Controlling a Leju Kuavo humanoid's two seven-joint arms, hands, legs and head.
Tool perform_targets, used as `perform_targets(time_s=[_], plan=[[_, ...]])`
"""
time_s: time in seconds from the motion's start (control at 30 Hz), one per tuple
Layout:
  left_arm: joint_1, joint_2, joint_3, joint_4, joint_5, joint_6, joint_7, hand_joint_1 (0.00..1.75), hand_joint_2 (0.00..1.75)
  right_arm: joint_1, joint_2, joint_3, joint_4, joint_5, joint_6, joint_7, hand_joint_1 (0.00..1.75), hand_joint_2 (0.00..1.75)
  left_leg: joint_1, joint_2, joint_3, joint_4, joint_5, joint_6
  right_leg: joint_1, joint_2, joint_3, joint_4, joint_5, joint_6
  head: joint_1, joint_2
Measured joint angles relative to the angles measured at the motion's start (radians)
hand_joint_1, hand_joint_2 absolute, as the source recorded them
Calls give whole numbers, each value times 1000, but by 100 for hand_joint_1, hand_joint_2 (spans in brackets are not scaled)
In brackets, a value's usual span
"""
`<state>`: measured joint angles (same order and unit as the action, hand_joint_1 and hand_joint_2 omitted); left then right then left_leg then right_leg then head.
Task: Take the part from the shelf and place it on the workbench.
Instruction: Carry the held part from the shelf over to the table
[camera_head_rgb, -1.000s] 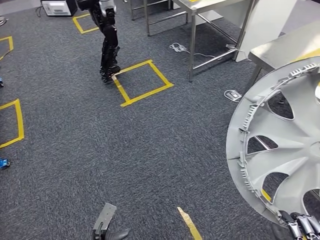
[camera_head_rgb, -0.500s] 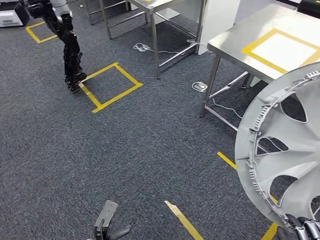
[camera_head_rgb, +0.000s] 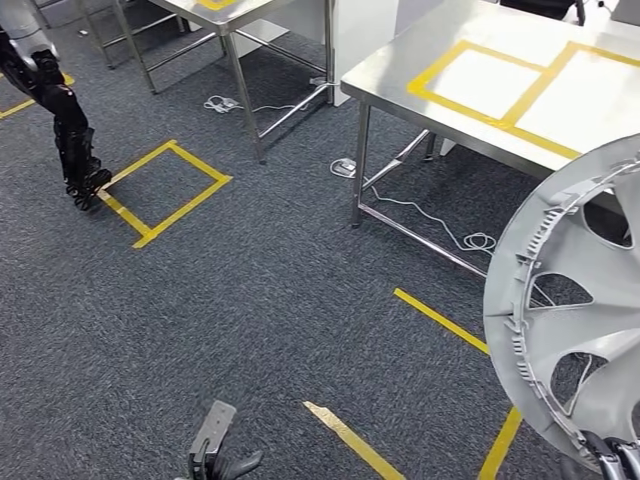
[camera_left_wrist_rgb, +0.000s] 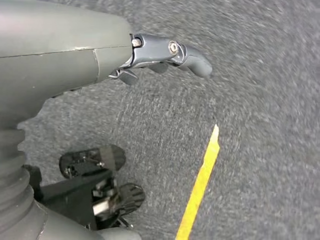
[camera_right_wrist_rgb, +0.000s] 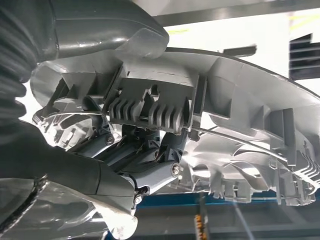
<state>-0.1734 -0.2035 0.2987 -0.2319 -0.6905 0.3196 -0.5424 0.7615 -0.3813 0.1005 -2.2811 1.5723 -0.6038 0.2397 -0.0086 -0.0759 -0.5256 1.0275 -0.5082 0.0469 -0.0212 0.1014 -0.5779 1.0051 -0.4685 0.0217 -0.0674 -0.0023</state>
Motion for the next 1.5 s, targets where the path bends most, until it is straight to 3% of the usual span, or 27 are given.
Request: perform_targets(time_s=[0.03,0.1,0.17,0.23,0.3,0.33,0.37,0.43,0.5,0.53,0.57,0.67,0.73,0.87,1.0,1.07,1.33,1.5], plan=[[-1,0,-1,0,0,-1,0,0,175,3,7,-4,0,0,-4,-1,175,175,-1,-9,6,-16,0,5,-3,11,-5,0,3,5,-1,0],[-5,-4,-2,-2,0,-2,0,0,175,15,24,-14,-1,0,-9,-1,175,175,-1,10,9,-30,4,5,-6,27,-15,-2,10,17,-5,0],[-8,-9,-3,-4,0,-2,0,0,175,28,39,-21,-2,0,-13,-1,175,175,4,35,13,-50,14,5,-3,-15,-36,24,-9,24,0,0],[-6,-12,-3,-4,0,-2,0,0,175,32,49,-28,-2,0,-17,-3,175,175,5,65,14,-60,21,6,0,-77,-84,121,-67,30,5,0],[-1,-12,-3,-4,1,-3,0,0,175,33,58,-34,-2,0,-22,-5,175,175,3,97,11,-60,21,7,-3,-94,-135,241,-120,38,7,0],[0,-11,-3,-4,1,-3,0,0,175,35,62,-37,-2,0,-24,-7,175,175,2,110,10,-59,20,6,-4,-96,-142,267,-124,43,7,0],[0,-11,-3,-4,1,-3,0,0,175,37,66,-40,-2,0,-26,-11,175,175,3,120,10,-58,19,3,-6,-99,-128,252,-110,47,7,0],[-2,-11,-3,-4,1,-4,0,0,175,41,73,-49,-2,0,-27,-22,175,175,5,133,10,-49,14,-6,-12,-108,-51,130,-57,53,7,0],[-6,-11,-3,-5,1,-4,0,0,175,44,82,-60,-2,-1,-28,-35,175,175,2,141,6,-34,5,-18,-12,-114,18,22,-32,47,7,0],[-7,-10,-3,-5,1,-4,0,0,175,45,88,-66,-1,0,-28,-42,175,175,-1,142,3,-27,1,-22,-12,-115,33,0,-32,42,6,0],[-8,-10,-3,-5,1,-4,0,0,175,46,95,-69,-1,0,-29,-48,175,175,-4,141,1,-24,0,-18,-12,-114,36,-2,-33,35,5,0],[-9,-8,-3,-5,1,-4,0,0,175,47,113,-76,-1,0,-29,-60,175,175,-4,138,0,-24,5,11,-11,-115,34,-1,-31,31,3,0],[-9,-8,-3,-5,1,-4,0,0,175,47,120,-82,-1,0,-29,-63,175,175,-4,137,-1,-26,9,20,-8,-116,34,-1,-30,26,4,0],[-9,-8,-3,-5,2,-4,0,0,175,47,131,-86,-1,0,-29,-63,175,175,-1,137,-1,-29,14,12,-2,-116,33,0,-31,18,4,0],[-9,-8,-3,-5,2,-4,0,0,175,47,133,-86,-1,0,-29,-60,175,175,5,137,-2,-31,15,-25,1,-117,30,2,-31,16,4,0],[-9,-8,-3,-5,3,-4,0,0,175,47,134,-86,-1,0,-29,-58,175,175,6,137,-3,-31,16,-35,2,-118,28,3,-31,15,5,0],[-9,-7,-3,-5,8,-4,0,0,175,46,137,-81,-1,0,-31,-43,175,175,2,136,-8,-27,16,-35,-3,-118,26,3,-28,16,5,0],[-9,-5,-3,-5,8,-4,0,0,175,46,138,-77,0,-1,-33,-23,175,175,-3,135,-17,-13,10,-21,-9,-120,25,1,-22,26,4,0]])
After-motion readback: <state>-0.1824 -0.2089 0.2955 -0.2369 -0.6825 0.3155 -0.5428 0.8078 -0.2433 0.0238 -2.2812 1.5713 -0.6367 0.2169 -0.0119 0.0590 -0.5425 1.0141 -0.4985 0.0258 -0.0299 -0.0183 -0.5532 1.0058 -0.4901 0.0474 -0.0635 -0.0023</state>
